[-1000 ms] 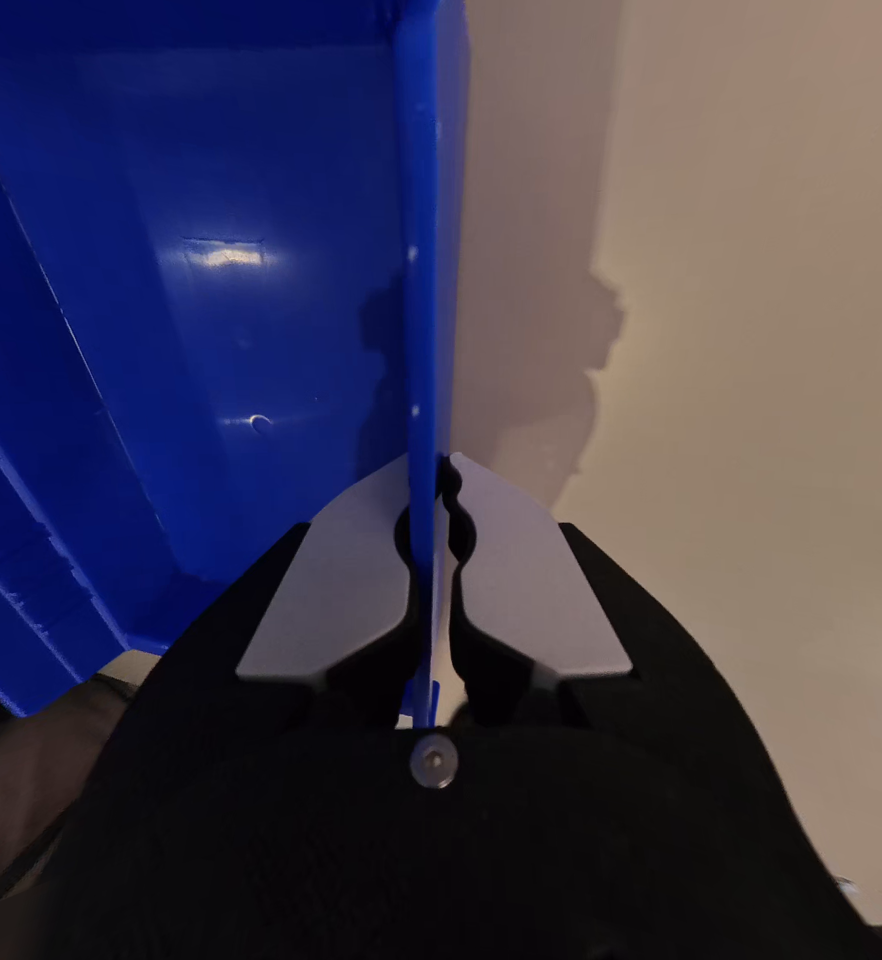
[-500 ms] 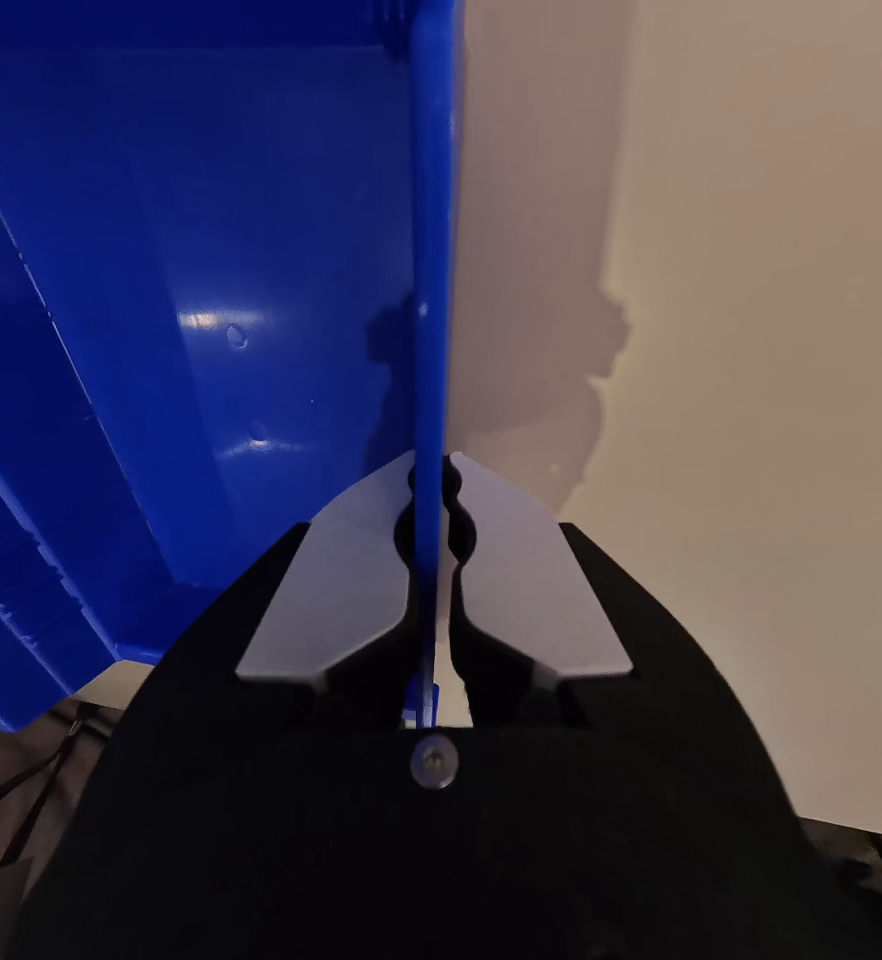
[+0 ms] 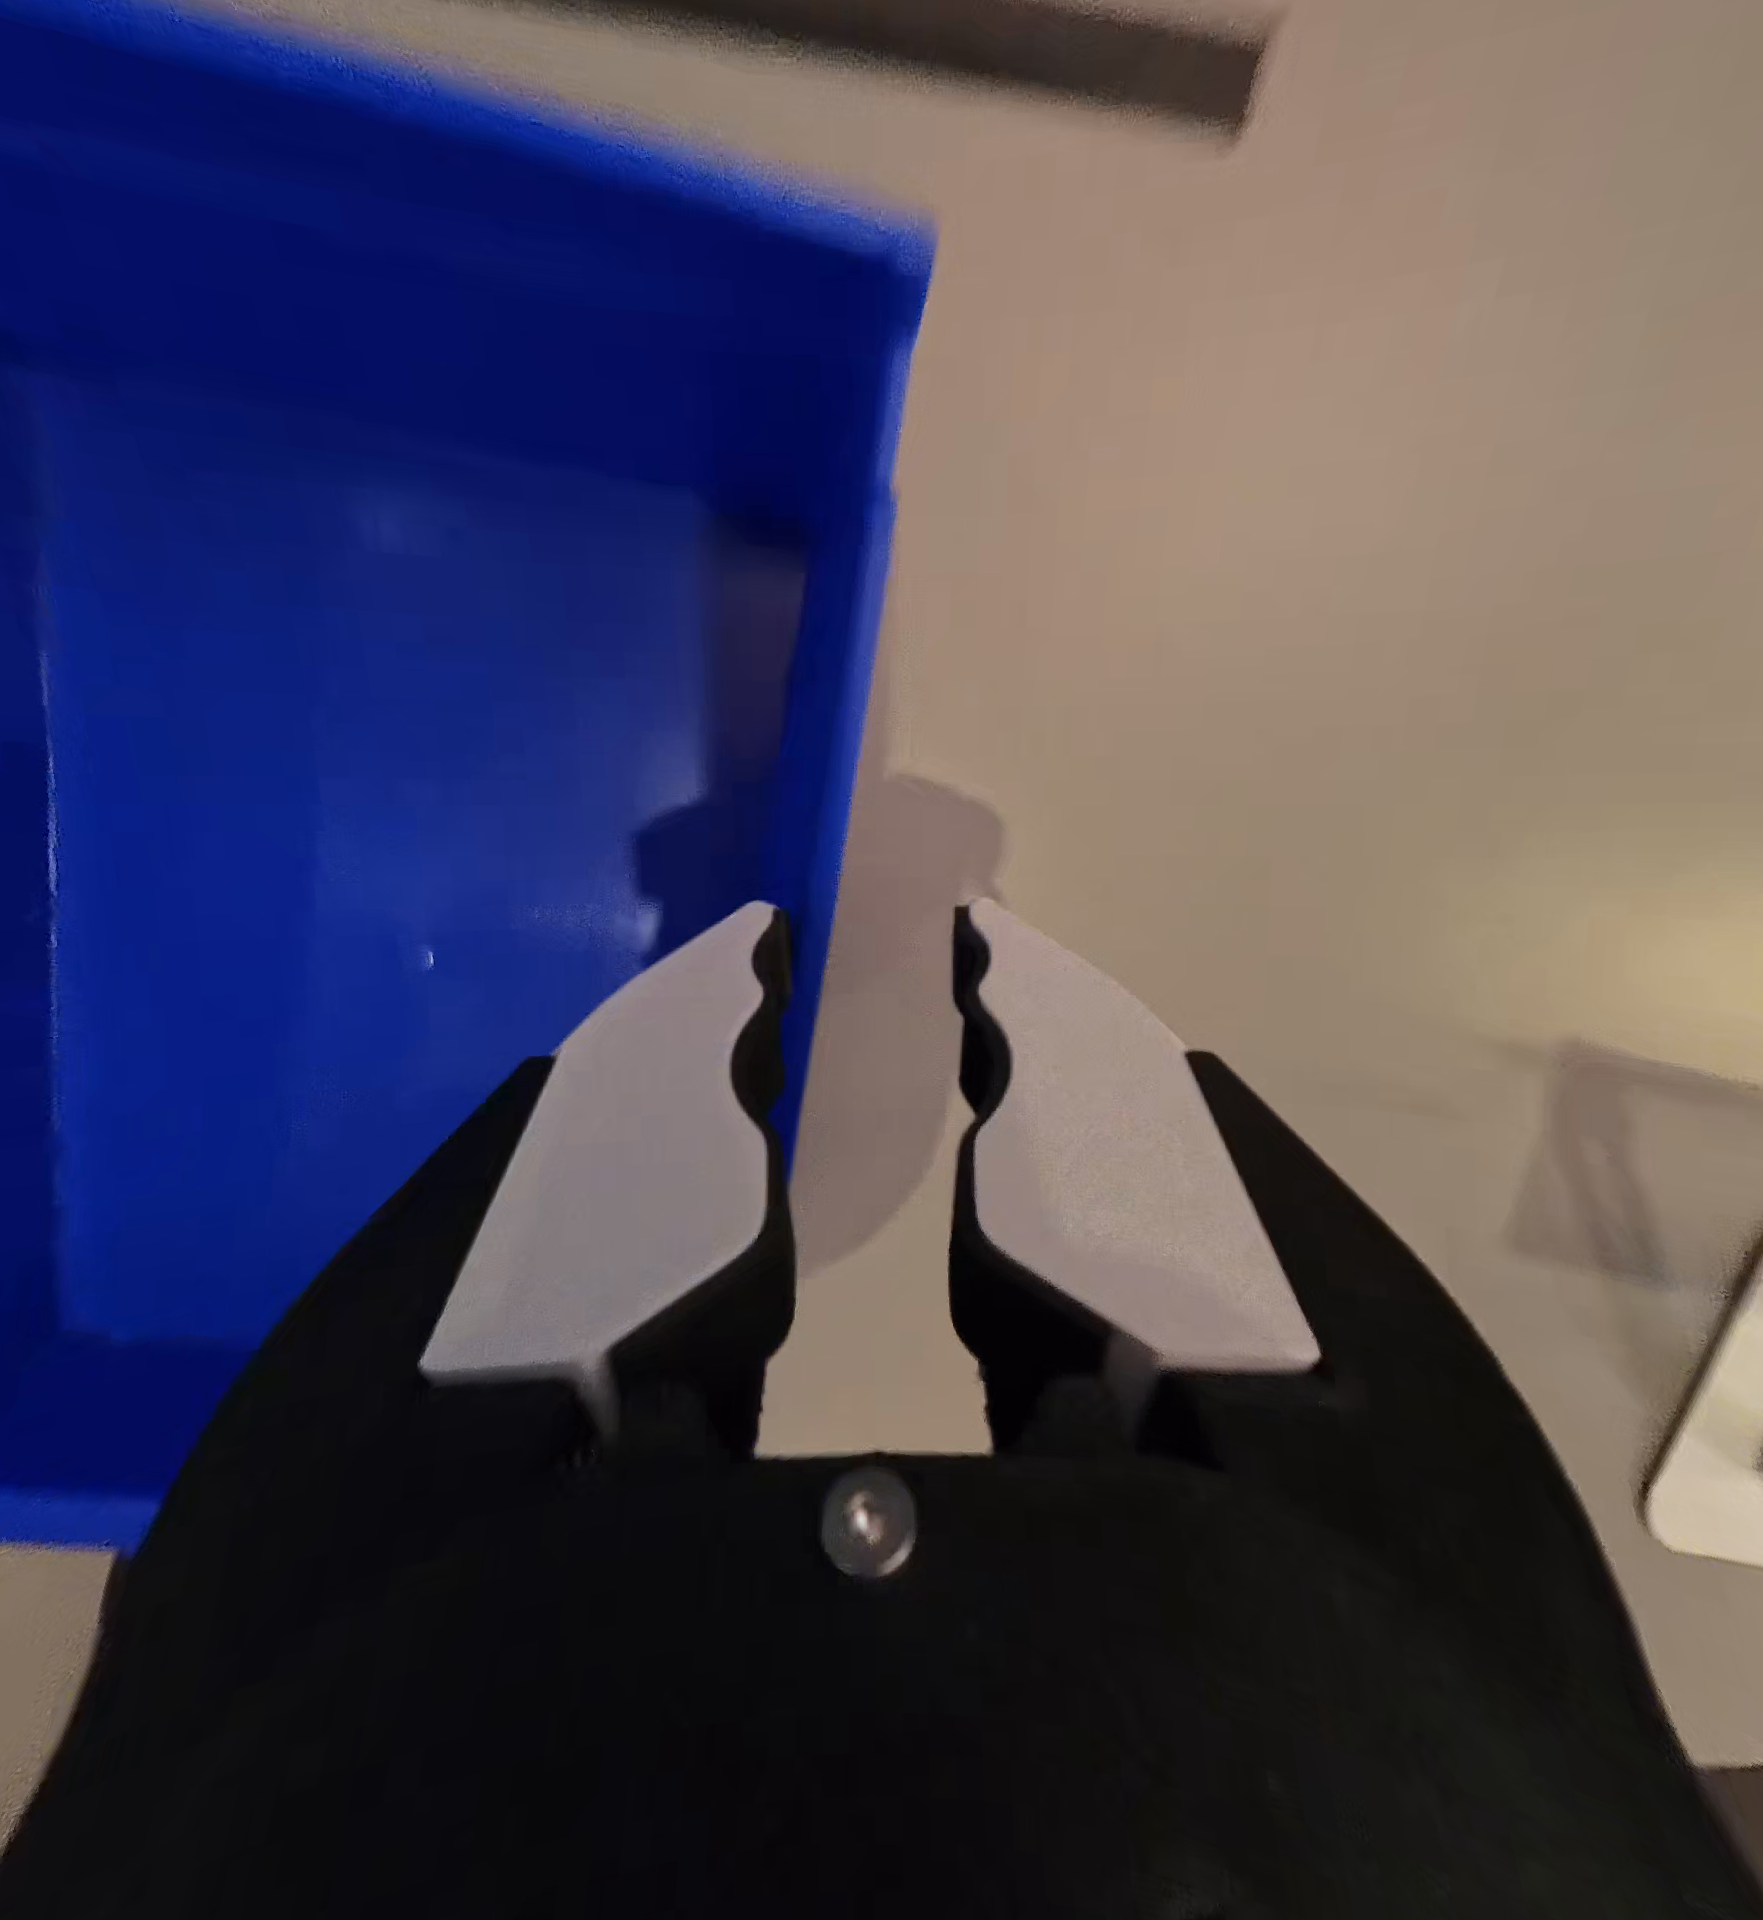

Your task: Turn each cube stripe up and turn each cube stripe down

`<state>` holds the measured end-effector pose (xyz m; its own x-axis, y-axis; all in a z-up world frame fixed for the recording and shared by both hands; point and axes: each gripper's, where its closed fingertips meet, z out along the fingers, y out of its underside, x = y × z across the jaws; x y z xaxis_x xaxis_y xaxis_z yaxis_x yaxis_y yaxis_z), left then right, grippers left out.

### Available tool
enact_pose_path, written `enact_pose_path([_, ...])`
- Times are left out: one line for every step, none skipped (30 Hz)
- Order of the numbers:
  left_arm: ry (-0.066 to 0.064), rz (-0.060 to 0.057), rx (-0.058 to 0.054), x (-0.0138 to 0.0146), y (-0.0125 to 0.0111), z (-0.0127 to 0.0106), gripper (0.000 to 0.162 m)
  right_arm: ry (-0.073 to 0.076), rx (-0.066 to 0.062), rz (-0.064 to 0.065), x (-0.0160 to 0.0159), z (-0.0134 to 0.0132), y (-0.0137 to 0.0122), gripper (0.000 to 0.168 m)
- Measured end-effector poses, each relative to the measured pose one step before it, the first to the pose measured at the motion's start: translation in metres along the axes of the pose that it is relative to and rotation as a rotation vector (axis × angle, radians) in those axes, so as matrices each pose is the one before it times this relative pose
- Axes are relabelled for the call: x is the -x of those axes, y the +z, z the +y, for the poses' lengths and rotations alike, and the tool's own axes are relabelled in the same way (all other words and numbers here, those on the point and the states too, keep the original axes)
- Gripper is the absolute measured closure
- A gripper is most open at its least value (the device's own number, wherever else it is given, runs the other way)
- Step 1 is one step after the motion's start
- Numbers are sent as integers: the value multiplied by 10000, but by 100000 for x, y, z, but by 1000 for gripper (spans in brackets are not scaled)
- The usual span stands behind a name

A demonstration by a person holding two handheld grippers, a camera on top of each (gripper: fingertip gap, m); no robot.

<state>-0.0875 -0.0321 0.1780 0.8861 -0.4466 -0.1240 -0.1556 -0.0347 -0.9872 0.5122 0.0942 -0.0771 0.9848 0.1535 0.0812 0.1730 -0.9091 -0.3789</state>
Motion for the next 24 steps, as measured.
enact_pose_path([-85,-190,-114,567,-425,-180,113,15,-932,415,-407,-1188,-1682,137])
enact_pose_path([-83,-196,-104,567,-382,-152,113,11,-1113,350,-303,-1504,-1824,137])
enact_pose_path([-69,-183,-89,529,-323,-139,113,50,-1211,309,-235,-1668,-1890,138])
enact_pose_path([-42,-160,-57,475,-241,-75,113,258,-1144,315,-278,-1637,-1798,138])
enact_pose_path([-41,-165,-4,475,-161,14,113,332,-998,37,94,-1603,-1585,137])
enact_pose_path([-42,-171,23,466,-82,61,113,338,-1023,-169,453,-1676,-1352,135])
enact_pose_path([-38,-180,50,467,-38,121,113,270,-996,-259,675,-1586,-1066,126])
enact_pose_path([-40,-191,120,496,-35,229,113,172,-778,-275,800,-1177,-780,119])
enact_pose_path([-68,-238,148,597,-49,279,113,61,-604,-236,763,-835,-533,118])
enact_pose_path([-90,-295,124,750,-41,285,113,-39,-426,-155,631,-481,-320,117])
enact_pose_path([-98,-338,180,923,36,404,113,-90,-260,-78,450,-128,-153,117])
enact_pose_path([-175,-436,328,1190,138,641,113,-60,-126,-86,349,141,-2,117])
enact_pose_path([-286,-632,413,1626,304,798,105,36,-61,-162,344,249,202,118])
enact_pose_path([-204,-678,437,1886,526,830,93,120,74,-287,410,292,384,118])
enact_pose_path([66,-561,542,1899,737,1019,89,160,246,-371,486,481,427,118])
enact_pose_path([195,-503,657,1971,933,1247,89,114,290,-371,498,563,396,118])
enact_pose_path([160,-500,792,2135,1088,1486,87,39,280,-303,406,481,339,117])
enact_pose_path([86,-364,828,2010,1189,1543,88,-29,235,-164,246,342,231,117])
enact_pose_path([29,-95,754,1599,1259,1455,91,-128,134,-35,151,160,130,117])
enact_pose_path([-24,125,697,1236,1282,1370,93,-192,55,42,118,12,30,117])
enact_pose_path([-99,174,723,1167,1257,1399,95,-194,35,72,108,-53,-47,117])
enact_pose_path([-197,73,677,1260,1197,1322,96,-165,36,55,156,-78,-87,117])
enact_pose_path([-221,65,580,1129,1128,1231,95,-128,0,-2,230,-123,-135,117])
enact_pose_path([-215,206,555,808,1062,1177,95,-89,-42,-79,325,-151,-126,117])
